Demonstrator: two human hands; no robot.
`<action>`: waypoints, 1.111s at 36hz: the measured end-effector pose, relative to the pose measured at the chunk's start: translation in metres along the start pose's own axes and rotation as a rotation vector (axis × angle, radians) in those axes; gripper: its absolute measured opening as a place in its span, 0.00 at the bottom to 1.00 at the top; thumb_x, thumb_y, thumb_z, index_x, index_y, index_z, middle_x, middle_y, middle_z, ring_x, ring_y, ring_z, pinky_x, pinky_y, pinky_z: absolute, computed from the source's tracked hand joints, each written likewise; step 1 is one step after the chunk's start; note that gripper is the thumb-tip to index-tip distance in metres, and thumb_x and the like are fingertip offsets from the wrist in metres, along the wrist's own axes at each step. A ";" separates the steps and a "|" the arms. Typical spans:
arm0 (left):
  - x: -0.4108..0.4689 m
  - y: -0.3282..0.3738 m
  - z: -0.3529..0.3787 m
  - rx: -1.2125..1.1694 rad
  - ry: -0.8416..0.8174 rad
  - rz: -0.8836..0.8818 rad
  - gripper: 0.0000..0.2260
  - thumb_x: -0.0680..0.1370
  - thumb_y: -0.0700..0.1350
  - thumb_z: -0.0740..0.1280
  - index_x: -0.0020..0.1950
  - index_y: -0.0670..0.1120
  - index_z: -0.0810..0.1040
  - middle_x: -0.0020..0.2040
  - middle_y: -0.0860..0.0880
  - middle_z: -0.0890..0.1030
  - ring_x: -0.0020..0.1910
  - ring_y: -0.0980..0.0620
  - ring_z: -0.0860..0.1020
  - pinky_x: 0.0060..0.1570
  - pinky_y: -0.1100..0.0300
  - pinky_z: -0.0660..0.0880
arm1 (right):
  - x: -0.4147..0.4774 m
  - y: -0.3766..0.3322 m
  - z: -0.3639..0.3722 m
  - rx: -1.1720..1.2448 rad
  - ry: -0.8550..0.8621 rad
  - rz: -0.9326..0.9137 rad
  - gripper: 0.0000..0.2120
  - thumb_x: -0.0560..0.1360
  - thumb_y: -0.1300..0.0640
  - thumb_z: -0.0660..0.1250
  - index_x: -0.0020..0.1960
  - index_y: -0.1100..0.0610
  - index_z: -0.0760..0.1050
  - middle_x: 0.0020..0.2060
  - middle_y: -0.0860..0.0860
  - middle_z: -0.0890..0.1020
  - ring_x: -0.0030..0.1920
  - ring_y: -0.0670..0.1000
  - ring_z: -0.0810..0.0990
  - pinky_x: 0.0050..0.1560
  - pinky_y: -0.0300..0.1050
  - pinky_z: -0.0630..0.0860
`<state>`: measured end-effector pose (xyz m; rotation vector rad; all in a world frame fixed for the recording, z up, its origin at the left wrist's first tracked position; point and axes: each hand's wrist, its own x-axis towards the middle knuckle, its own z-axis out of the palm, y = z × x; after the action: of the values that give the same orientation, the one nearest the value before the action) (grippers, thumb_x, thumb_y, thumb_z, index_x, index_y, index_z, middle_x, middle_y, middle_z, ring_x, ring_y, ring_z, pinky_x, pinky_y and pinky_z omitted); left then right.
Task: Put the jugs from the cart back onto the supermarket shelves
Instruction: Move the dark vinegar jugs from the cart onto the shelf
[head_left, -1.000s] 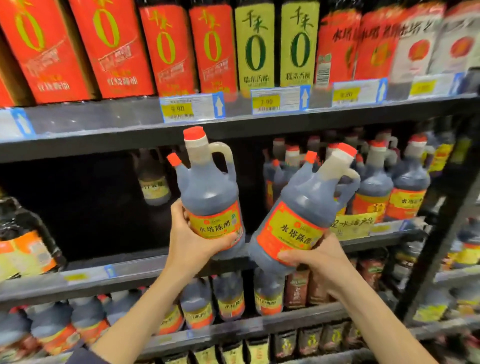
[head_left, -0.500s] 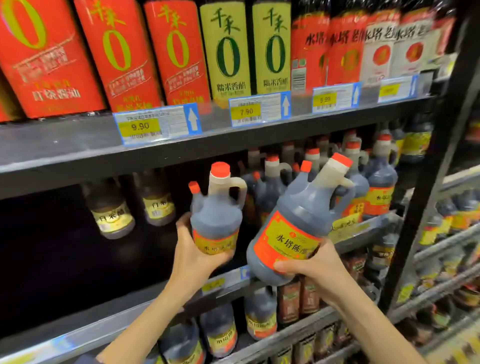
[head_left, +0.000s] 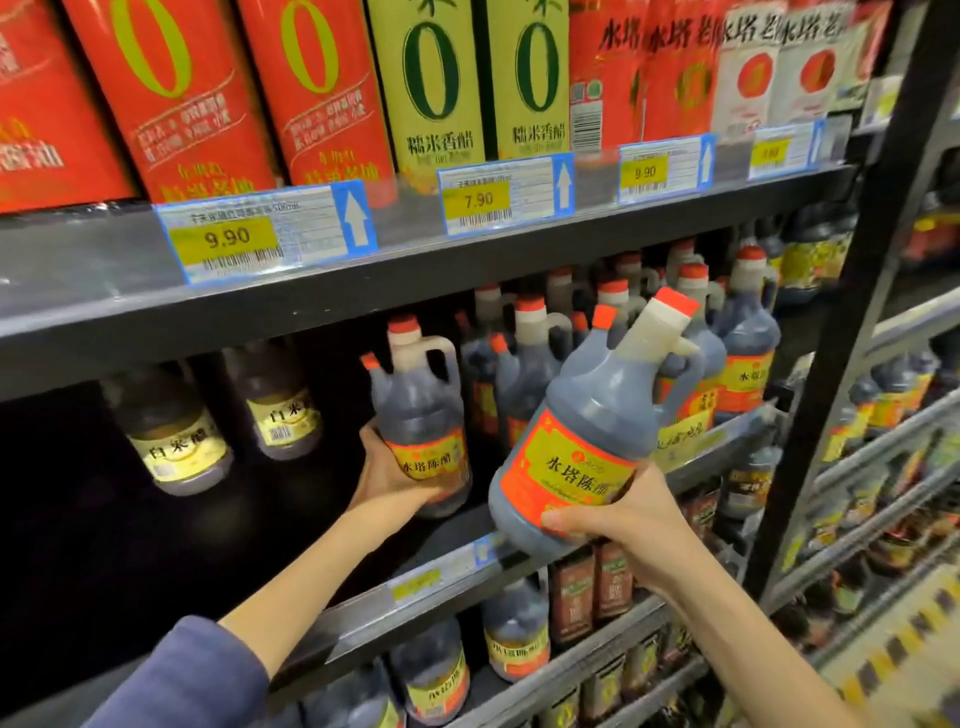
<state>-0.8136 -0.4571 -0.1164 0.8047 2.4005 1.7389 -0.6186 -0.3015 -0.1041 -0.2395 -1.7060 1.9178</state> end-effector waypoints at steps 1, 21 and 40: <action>0.006 -0.004 -0.001 -0.017 0.003 -0.004 0.55 0.51 0.53 0.84 0.69 0.39 0.60 0.62 0.42 0.74 0.60 0.47 0.77 0.58 0.46 0.77 | 0.001 0.001 0.001 -0.007 0.005 0.003 0.36 0.46 0.59 0.81 0.53 0.65 0.77 0.43 0.58 0.85 0.45 0.57 0.85 0.42 0.47 0.80; 0.030 -0.010 -0.022 0.031 -0.292 0.036 0.32 0.66 0.33 0.77 0.64 0.47 0.68 0.53 0.57 0.78 0.48 0.69 0.79 0.53 0.66 0.77 | 0.007 -0.005 0.006 -0.043 -0.013 -0.001 0.33 0.47 0.62 0.81 0.51 0.61 0.77 0.42 0.57 0.85 0.44 0.54 0.85 0.40 0.43 0.80; 0.063 -0.023 -0.019 0.067 -0.302 0.022 0.29 0.65 0.35 0.78 0.62 0.49 0.71 0.53 0.54 0.79 0.49 0.64 0.79 0.48 0.71 0.76 | 0.006 -0.009 0.001 -0.091 -0.039 0.055 0.32 0.50 0.64 0.80 0.53 0.59 0.77 0.44 0.55 0.86 0.46 0.52 0.85 0.43 0.42 0.81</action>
<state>-0.8827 -0.4501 -0.1149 1.0228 2.2644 1.4287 -0.6213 -0.2991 -0.0938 -0.2882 -1.8325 1.8981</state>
